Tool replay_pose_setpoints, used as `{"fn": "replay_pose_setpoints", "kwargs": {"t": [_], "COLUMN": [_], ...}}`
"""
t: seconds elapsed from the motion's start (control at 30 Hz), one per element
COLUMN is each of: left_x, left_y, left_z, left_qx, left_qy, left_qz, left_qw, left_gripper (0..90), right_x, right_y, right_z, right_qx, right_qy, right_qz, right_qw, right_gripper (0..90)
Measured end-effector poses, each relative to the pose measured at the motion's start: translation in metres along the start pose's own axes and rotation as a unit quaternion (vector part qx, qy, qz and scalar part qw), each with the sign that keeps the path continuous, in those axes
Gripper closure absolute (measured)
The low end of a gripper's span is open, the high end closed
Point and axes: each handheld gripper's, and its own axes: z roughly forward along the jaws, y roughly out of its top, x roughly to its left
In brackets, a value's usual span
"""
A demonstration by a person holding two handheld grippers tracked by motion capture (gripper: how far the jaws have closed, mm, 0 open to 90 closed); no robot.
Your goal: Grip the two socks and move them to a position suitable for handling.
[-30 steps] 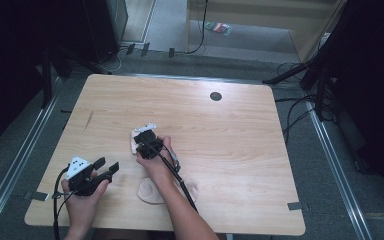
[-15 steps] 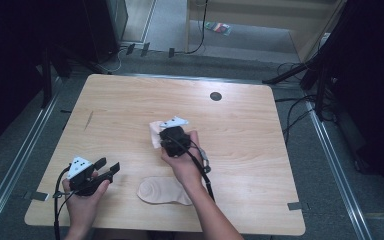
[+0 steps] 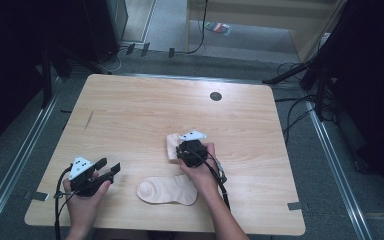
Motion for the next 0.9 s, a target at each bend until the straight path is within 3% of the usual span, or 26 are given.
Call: {"fn": "replay_pose_setpoints", "kwargs": {"t": [0.07, 0.17, 0.27, 0.33, 0.47, 0.6, 0.67, 0.8, 0.9], "left_x": [0.000, 0.000, 0.000, -0.001, -0.001, -0.001, -0.001, 0.000, -0.003], "left_y": [0.000, 0.000, 0.000, 0.000, 0.000, 0.000, 0.000, 0.001, 0.001], "left_z": [0.000, 0.000, 0.001, 0.001, 0.001, 0.001, 0.001, 0.002, 0.002], "left_qx": [0.000, 0.001, 0.003, 0.004, 0.004, 0.005, 0.005, 0.005, 0.006], "left_qy": [-0.001, -0.002, -0.001, -0.001, 0.000, 0.000, -0.001, -0.003, 0.003], "left_qz": [-0.002, 0.001, 0.001, 0.002, 0.004, 0.004, 0.003, 0.004, 0.011], "left_qw": [1.0000, 1.0000, 1.0000, 1.0000, 1.0000, 1.0000, 1.0000, 1.0000, 0.9999], "left_gripper": [41.0, 41.0, 41.1, 41.2, 41.2, 41.2, 41.2, 41.4, 41.3], "right_x": [-0.008, -0.025, -0.038, -0.042, -0.040, -0.030, -0.025, -0.021, -0.018], "right_y": [0.002, 0.003, 0.000, -0.005, -0.018, -0.024, -0.026, -0.028, -0.024], "right_z": [-0.005, -0.022, -0.032, -0.030, -0.013, -0.004, -0.002, -0.002, -0.005], "right_qx": [-0.011, -0.041, -0.037, -0.020, 0.017, 0.023, 0.025, 0.019, 0.017], "right_qy": [0.000, 0.001, -0.012, -0.020, -0.010, -0.009, -0.020, -0.023, -0.030], "right_qz": [0.022, 0.055, 0.074, 0.071, 0.056, 0.041, 0.032, 0.023, 0.017], "right_qw": [0.9997, 0.9977, 0.9965, 0.9970, 0.9982, 0.9989, 0.9990, 0.9993, 0.9993], "right_gripper": [48.8, 52.2, 55.9, 56.0, 55.6, 57.6, 62.1, 82.1, 84.6]}}
